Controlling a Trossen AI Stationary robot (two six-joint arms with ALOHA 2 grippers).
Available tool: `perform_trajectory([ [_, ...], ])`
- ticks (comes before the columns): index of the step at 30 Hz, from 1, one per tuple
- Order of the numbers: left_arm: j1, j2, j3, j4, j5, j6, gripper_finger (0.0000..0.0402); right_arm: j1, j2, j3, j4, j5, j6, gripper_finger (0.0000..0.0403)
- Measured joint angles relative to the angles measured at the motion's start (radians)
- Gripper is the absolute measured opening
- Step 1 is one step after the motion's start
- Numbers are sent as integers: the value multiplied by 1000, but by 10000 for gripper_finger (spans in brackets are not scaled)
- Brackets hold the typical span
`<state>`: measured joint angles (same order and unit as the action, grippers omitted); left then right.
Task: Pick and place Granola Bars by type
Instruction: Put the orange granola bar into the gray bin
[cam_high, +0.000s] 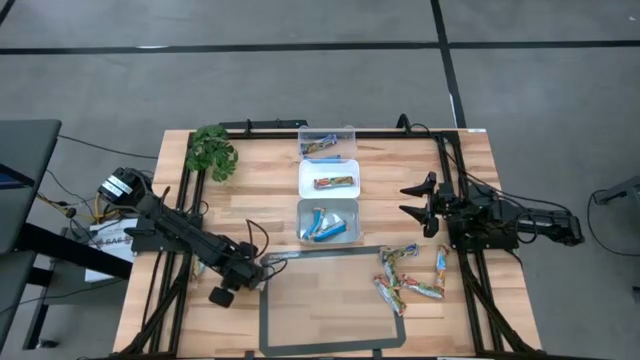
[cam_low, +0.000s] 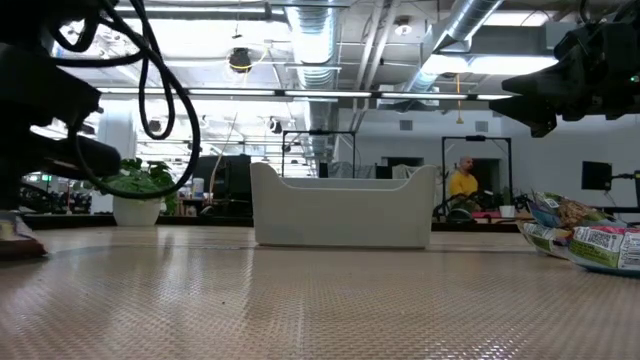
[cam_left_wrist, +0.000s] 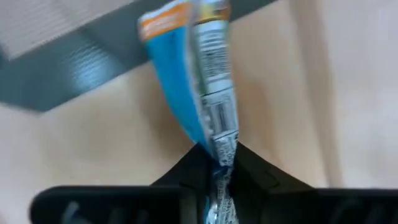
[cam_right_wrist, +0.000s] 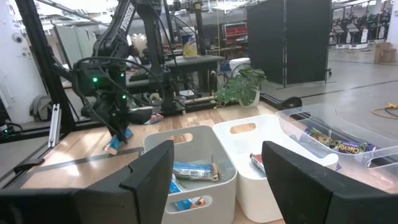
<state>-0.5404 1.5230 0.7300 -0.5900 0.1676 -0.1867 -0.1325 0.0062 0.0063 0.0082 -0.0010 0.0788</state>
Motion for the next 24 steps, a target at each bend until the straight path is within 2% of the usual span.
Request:
perform_trajectory([
  [4,0,-4,5,86,50,-1,24,0,0,0,0,0,0,240],
  [8,5,-11,43,186,56,0,30,0,0,0,0,0,0,240],
  [13,38,-11,80,382,55,21,39,0,0,0,0,0,0,240],
  [24,168,-11,159,816,30,-7,34,0,0,0,0,0,0,240],
])
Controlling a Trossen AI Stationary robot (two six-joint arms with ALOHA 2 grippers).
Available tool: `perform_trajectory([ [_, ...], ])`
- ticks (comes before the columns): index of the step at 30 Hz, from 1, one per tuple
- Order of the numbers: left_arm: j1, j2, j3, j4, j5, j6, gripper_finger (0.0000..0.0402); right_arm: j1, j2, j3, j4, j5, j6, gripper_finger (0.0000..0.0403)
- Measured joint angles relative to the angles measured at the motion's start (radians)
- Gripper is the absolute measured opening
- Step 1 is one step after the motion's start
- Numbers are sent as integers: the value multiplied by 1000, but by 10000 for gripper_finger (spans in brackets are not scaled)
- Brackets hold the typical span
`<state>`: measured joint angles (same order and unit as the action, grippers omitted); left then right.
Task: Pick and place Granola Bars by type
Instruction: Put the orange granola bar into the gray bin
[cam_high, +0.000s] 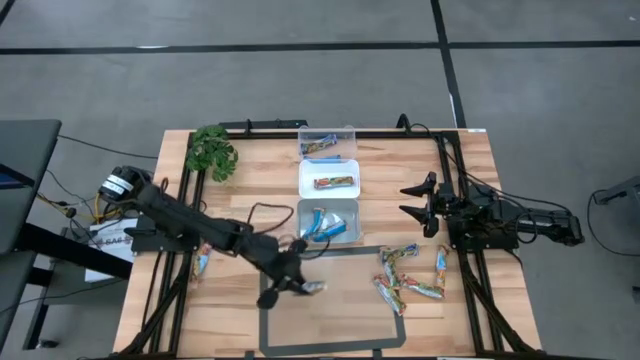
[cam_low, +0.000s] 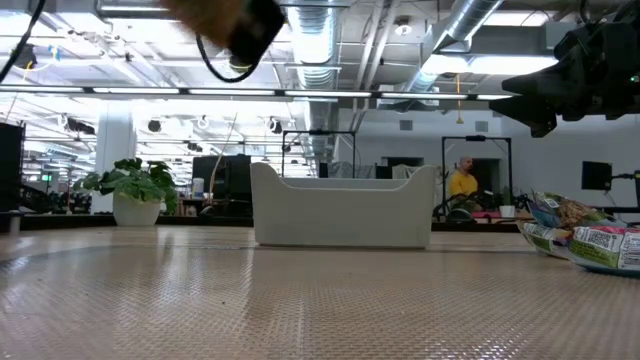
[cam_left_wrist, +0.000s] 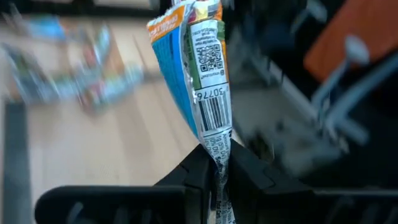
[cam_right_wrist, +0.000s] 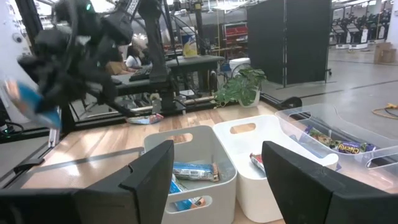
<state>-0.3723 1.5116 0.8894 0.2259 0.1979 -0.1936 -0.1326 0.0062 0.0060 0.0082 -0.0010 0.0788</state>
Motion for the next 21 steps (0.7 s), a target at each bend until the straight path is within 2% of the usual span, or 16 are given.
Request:
perform_trajectory([
  [7,67,0,62,136,0,-10,34,0,0,0,0,0,0,240],
  [16,121,0,67,122,5,19,34,0,0,0,0,0,0,240],
  [21,197,0,67,101,4,74,34,0,0,0,0,0,0,240],
])
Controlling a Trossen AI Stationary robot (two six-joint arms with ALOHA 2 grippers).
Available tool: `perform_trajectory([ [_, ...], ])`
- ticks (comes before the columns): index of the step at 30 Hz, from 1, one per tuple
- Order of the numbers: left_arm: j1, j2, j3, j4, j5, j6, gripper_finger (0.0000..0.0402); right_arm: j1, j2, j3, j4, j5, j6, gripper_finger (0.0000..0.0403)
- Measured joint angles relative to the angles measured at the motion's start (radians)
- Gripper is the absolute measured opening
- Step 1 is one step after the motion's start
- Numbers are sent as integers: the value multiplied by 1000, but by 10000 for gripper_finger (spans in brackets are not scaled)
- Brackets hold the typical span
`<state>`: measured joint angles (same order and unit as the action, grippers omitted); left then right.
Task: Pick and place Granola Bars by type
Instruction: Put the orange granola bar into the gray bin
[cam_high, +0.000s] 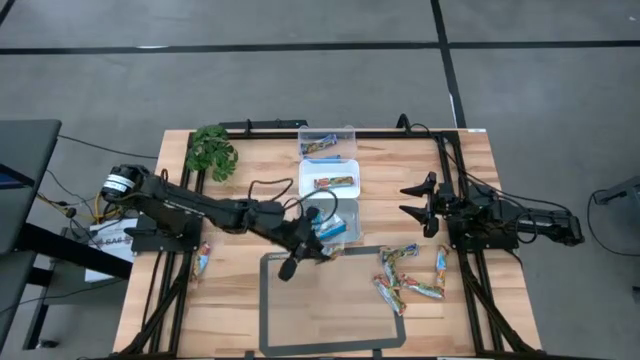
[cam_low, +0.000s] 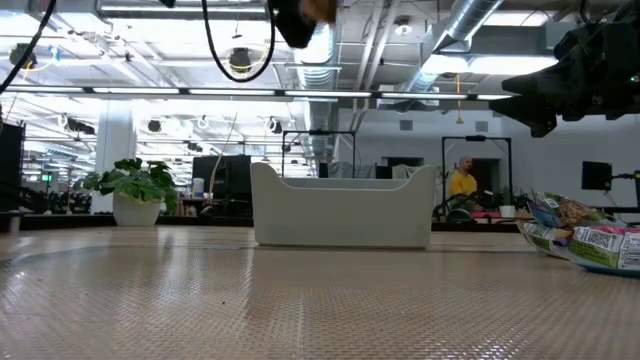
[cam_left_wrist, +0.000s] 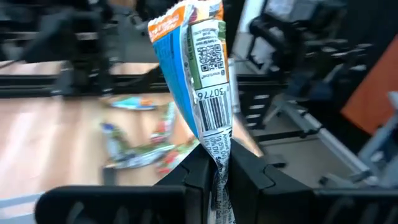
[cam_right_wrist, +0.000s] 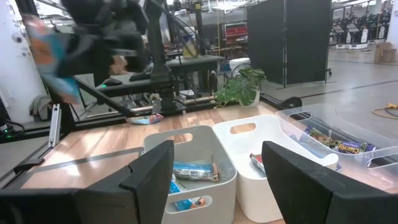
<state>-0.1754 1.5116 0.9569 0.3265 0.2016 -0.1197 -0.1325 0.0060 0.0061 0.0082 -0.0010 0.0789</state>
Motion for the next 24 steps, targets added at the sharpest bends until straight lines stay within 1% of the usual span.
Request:
perform_trajectory([
  [8,206,0,0,-24,-4,28,34,0,0,0,0,0,0,240],
  [13,312,0,0,-22,-8,-8,34,0,0,0,0,0,0,240],
  [17,345,0,0,-22,-7,-30,34,0,0,0,0,0,0,240],
  [21,350,0,0,-26,-7,-25,34,0,0,0,0,0,0,240],
  [24,349,3,0,-58,-6,-22,34,0,0,0,0,0,0,240],
])
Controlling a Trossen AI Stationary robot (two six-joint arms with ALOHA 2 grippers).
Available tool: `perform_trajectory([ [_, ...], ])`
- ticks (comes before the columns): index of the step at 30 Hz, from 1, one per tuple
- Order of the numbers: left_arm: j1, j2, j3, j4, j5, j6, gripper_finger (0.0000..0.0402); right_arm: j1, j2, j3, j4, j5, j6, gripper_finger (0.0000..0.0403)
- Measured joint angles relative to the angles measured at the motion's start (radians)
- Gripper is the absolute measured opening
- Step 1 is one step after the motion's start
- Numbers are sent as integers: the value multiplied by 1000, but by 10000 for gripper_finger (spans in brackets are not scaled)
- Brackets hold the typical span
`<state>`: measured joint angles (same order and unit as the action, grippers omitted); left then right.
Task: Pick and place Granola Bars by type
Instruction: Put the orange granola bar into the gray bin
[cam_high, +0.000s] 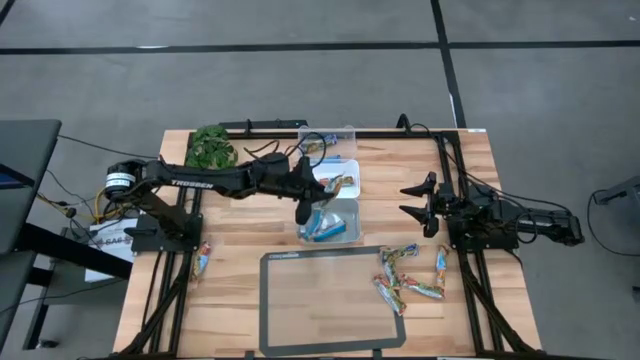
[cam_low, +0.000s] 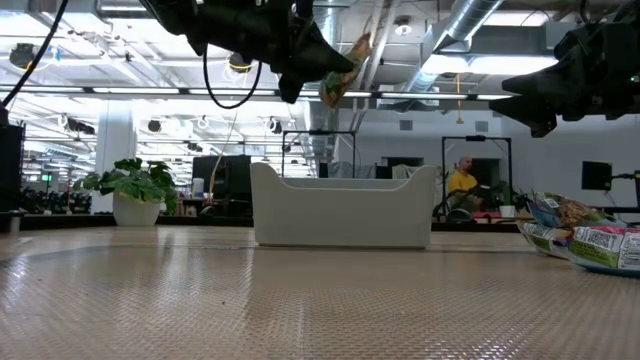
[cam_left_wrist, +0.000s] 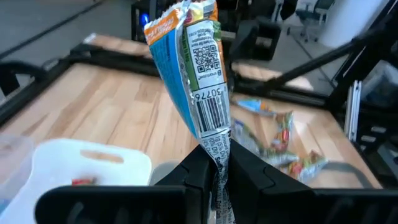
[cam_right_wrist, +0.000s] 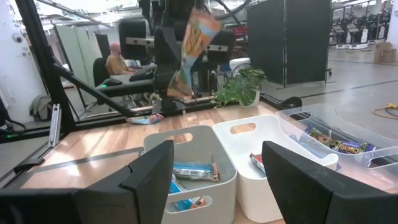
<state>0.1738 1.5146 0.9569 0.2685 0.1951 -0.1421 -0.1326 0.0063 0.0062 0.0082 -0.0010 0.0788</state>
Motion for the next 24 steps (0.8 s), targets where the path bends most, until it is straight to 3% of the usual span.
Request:
perform_trajectory([
  [17,-64,202,-1,-135,28,19,34,0,0,0,0,0,0,240],
  [24,-66,224,-1,-208,49,23,48,0,0,0,0,0,0,240],
])
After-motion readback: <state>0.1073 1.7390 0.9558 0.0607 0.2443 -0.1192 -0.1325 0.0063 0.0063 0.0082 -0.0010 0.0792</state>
